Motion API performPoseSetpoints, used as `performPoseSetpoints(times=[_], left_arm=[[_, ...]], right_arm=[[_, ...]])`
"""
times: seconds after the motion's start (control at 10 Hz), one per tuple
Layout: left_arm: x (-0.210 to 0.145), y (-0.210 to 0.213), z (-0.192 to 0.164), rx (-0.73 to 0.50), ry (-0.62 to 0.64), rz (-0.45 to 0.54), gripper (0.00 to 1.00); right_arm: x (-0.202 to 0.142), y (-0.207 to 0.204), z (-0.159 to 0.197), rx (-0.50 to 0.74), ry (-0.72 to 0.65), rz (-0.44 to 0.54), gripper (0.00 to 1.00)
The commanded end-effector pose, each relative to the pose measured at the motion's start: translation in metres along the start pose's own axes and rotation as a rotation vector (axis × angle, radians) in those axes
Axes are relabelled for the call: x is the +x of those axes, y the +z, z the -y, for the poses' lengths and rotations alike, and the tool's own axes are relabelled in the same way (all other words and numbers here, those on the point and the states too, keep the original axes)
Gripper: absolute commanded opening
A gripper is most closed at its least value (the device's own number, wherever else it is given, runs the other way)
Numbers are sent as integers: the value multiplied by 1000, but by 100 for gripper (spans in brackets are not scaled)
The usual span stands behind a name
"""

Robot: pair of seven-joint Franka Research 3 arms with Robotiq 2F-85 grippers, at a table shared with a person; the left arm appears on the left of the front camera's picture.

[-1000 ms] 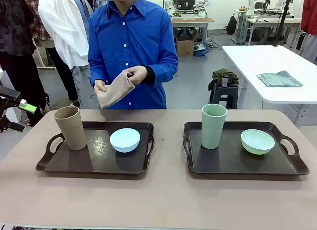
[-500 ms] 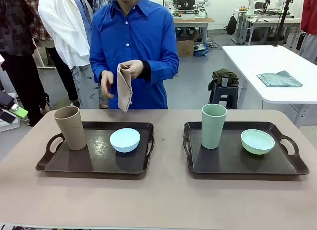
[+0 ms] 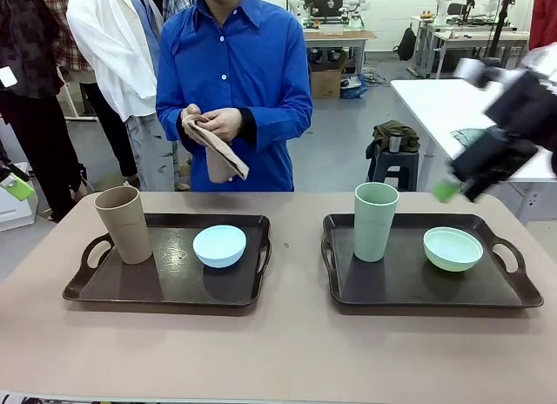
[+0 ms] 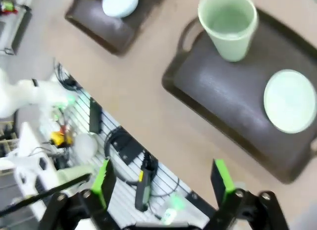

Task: Set up a tray with a mat and arrange the tableware.
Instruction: Pick up the Picnic Bowl and Reusable plastic cup from the Handle tray in front of the human's position and hold them in the air.

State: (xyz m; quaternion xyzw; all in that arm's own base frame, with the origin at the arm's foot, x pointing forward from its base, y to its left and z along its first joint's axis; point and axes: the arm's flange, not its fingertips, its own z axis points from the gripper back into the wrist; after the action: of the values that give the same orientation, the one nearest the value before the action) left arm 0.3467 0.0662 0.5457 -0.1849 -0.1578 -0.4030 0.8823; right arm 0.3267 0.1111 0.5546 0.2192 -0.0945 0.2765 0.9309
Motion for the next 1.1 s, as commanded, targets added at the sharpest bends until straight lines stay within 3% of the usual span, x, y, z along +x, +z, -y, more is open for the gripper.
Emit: performPoseSetpoints(times=[0.0,0.2,0.4,0.5,0.6,0.7,1.0], left_arm=[[0,16,-27,-53,-117,-69,100],[17,10,-27,-53,-164,-62,100],[39,-2,-39,23,-160,71,100],[65,-15,-34,24,-145,144,100],[80,-26,-25,11,-91,178,100],[43,2,-35,6,-141,61,100],[43,2,-35,6,-141,61,100]], right_arm=[[66,-15,-41,-75,-160,11,100],[108,-42,-84,-200,-348,151,100],[125,-69,-94,-356,-371,356,100],[125,-73,-87,-344,-367,379,100],[106,-65,-81,-244,-355,329,100],[128,-60,-102,-256,-340,364,100],[128,-60,-102,-256,-340,364,100]])
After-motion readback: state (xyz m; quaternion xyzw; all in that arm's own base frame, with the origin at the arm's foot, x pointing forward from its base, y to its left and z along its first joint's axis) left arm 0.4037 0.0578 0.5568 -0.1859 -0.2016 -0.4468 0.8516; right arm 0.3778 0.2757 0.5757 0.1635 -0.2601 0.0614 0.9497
